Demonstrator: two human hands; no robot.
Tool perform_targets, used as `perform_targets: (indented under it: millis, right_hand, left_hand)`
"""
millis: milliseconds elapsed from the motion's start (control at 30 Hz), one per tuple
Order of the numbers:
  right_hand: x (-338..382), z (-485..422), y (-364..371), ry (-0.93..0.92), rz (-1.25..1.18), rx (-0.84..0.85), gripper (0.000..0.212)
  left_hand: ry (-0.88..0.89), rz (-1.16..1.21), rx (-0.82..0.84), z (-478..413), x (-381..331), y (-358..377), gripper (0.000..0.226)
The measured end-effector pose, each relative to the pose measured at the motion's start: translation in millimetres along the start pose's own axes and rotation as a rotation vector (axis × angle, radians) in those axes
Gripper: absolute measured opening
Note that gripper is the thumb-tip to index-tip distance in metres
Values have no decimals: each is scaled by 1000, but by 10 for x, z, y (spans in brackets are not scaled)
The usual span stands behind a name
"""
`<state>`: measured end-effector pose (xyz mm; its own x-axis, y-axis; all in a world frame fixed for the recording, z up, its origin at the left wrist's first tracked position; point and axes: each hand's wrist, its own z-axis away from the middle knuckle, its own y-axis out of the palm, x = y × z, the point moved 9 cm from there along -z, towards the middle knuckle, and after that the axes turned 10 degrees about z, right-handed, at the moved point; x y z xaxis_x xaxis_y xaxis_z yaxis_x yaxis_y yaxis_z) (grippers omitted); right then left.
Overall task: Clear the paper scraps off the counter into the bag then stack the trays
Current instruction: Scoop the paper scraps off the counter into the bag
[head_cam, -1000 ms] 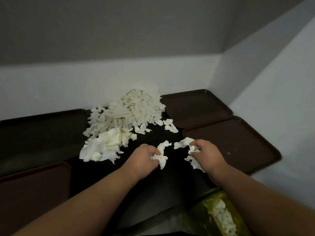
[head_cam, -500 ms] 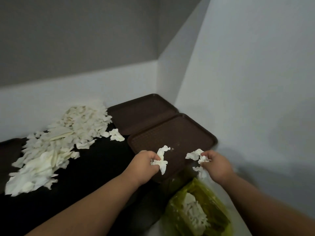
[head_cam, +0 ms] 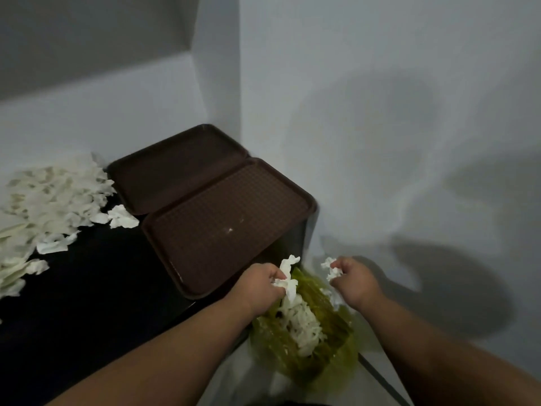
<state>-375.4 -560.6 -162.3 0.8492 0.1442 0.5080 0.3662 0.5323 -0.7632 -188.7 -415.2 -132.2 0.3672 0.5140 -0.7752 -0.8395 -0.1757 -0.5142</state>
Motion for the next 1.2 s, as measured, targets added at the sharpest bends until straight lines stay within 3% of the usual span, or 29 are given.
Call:
perform_targets:
  millis: [300, 467, 633, 967, 1200]
  right_hand:
    - [-268, -176, 336, 32, -94, 119, 42]
    - [-363, -184, 344, 47, -208, 130, 45]
    - [-509, -181, 269, 80, -222, 97, 31]
    - [-367, -122, 48, 60, -259, 52, 24]
    - [655, 45, -150, -160, -185, 14, 11]
  left_hand:
    - [-126, 43, 16, -258, 190, 459, 21]
    - [-149, 102, 29, -349, 203, 587, 41]
    - [-133, 115, 54, -398, 134, 662, 59]
    - [-57, 53, 58, -281, -67, 486, 39]
    - [52, -51, -30, 156, -296, -407, 31]
